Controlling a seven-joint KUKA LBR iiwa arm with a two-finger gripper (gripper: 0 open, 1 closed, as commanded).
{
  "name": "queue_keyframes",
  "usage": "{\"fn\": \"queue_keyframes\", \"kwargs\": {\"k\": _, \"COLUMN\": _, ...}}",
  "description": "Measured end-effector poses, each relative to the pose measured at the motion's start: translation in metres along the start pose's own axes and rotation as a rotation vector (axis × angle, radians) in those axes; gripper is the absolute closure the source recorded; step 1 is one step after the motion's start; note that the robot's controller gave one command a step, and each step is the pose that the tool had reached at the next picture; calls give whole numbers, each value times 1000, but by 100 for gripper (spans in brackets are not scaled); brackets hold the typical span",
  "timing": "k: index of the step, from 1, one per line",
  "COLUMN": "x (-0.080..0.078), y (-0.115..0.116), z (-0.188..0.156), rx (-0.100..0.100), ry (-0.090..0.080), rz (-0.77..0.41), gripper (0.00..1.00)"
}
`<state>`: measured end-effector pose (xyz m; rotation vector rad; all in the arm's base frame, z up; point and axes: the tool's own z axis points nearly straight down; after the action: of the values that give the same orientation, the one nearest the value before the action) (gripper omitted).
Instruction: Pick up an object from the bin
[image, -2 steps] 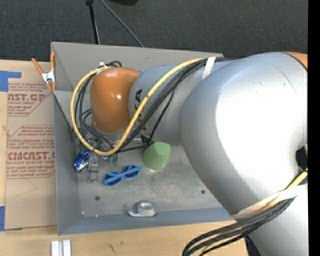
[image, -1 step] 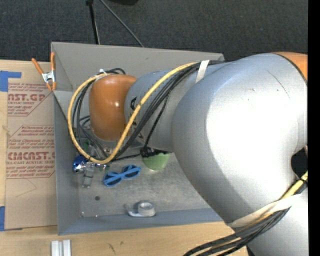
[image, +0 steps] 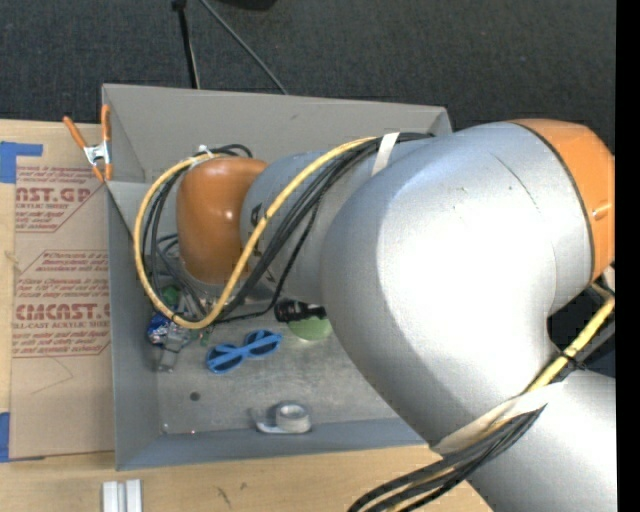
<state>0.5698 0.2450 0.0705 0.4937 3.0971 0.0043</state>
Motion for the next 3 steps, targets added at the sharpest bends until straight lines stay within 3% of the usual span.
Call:
{"fn": "queue_keyframes", "kwargs": {"k": 1, "x": -1, "y": 1, "z": -1, "rx": 1, "ry": 2, "rz": -1, "gripper": 0}}
{"fn": "queue_keyframes", "kwargs": {"k": 2, "x": -3, "y": 3, "z": -5, "rx": -5, "ry": -5, "rz": -2, "gripper": 100}}
{"fn": "queue_keyframes", "kwargs": {"k": 3, "x": -5, "y": 6, "z": -94, "rx": -4, "ry": -2, "rz": -3, "gripper": 100}}
